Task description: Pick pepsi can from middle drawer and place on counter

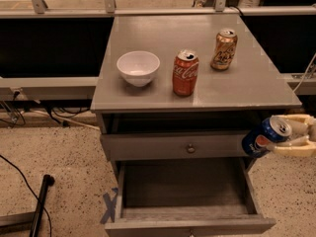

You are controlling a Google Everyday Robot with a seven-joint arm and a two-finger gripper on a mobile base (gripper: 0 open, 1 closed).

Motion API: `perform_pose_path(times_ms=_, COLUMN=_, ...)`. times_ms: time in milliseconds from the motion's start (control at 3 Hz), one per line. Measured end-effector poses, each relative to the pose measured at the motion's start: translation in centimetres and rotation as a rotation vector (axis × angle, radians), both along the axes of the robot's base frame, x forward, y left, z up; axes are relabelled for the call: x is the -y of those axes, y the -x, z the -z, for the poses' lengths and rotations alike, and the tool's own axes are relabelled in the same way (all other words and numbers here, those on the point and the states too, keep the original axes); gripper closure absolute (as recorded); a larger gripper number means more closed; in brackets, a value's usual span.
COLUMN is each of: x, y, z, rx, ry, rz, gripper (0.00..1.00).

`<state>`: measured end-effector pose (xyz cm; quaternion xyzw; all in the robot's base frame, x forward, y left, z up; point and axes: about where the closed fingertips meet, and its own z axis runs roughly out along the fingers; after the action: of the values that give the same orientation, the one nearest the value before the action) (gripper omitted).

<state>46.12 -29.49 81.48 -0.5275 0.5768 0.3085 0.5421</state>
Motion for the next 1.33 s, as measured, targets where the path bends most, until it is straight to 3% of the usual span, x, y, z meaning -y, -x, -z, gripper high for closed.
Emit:
perform_pose_path(times_ms=667, x=-6.3, y=1.1, z=-10.7, rx=0.197, ry=0.193, rz=-0.190, gripper=1.00)
perform_pose_path(times_ms=1000, x=-8.4, y=-1.3, z=-14.9, rx=0.215, ry=0.264, rz=-0.209, gripper=1.00)
perform_pose_path(times_ms=1333, x=-8.3, y=-6.9, z=-17.9, rx=0.157, ry=0.267, rz=-0.114, gripper=1.00)
